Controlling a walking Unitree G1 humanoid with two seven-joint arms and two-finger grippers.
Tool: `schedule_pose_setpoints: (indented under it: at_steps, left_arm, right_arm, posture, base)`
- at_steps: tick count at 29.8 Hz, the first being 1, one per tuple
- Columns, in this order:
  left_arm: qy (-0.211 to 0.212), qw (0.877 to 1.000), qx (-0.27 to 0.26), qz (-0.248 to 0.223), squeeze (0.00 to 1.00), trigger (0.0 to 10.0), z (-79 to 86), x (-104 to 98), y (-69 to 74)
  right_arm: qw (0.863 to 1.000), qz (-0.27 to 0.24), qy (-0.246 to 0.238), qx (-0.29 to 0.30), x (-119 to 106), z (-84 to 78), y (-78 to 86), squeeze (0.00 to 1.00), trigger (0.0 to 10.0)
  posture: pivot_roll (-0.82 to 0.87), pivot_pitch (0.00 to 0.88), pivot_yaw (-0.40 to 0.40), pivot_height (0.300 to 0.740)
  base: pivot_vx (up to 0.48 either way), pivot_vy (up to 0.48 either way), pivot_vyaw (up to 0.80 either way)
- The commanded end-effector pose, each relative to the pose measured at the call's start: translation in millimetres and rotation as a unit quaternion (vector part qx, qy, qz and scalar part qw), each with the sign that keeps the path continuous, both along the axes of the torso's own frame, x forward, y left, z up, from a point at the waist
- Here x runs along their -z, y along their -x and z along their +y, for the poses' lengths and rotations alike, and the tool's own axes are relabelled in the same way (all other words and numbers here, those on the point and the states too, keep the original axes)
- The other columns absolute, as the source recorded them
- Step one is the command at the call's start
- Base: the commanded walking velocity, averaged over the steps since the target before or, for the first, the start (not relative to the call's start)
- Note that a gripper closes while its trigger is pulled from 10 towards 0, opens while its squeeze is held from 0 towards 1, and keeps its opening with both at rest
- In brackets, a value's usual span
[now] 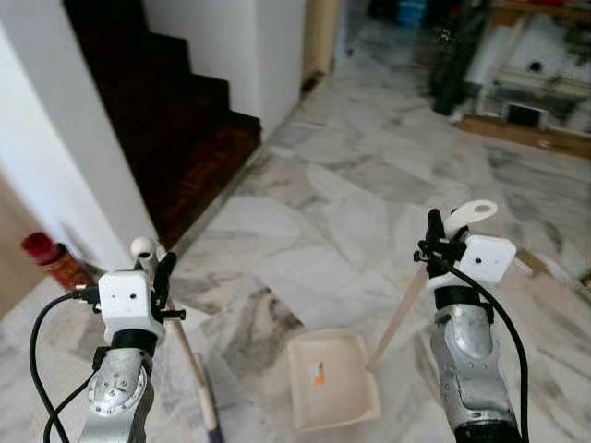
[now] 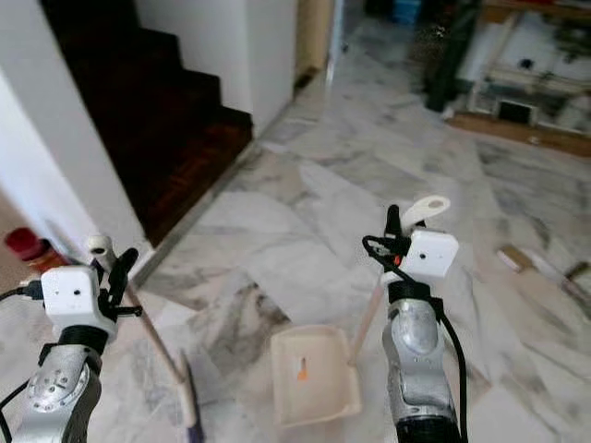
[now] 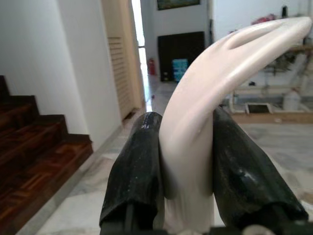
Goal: Sweep floor
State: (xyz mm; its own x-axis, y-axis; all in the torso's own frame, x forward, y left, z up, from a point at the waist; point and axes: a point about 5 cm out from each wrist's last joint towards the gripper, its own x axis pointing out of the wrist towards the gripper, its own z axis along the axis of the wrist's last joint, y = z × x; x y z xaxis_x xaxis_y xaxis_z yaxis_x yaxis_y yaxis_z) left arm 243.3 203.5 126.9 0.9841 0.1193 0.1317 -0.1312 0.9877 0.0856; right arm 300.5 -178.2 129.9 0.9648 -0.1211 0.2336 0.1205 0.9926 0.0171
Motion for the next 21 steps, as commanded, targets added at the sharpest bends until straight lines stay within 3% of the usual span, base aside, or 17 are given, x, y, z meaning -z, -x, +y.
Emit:
schedule_pose_setpoints:
  at_steps: [1, 21]
  left_arm:
    - [-0.008, 1.0, 0.0, -0.021, 0.0, 10.0, -0.3, -8.0, -1.1]
    - [-0.001, 1.0, -0.011, -0.024, 0.0, 10.0, 0.5, -7.2, -1.9]
  right_arm:
    - [1.0, -0.03, -0.002, 0.002, -13.5, -1.4, -1.0, 0.0, 10.0]
    - [0.999, -0.037, 0.004, 0.004, -18.0, -3.5, -4.3, 0.0, 10.0]
  posture:
    - [-0.01, 0.053, 0.015, 0.74]
    - [-0.01, 0.053, 0.002, 0.74]
  base:
    - [0.0, 0.0, -0.79]
    - [0.0, 0.0, -0.79]
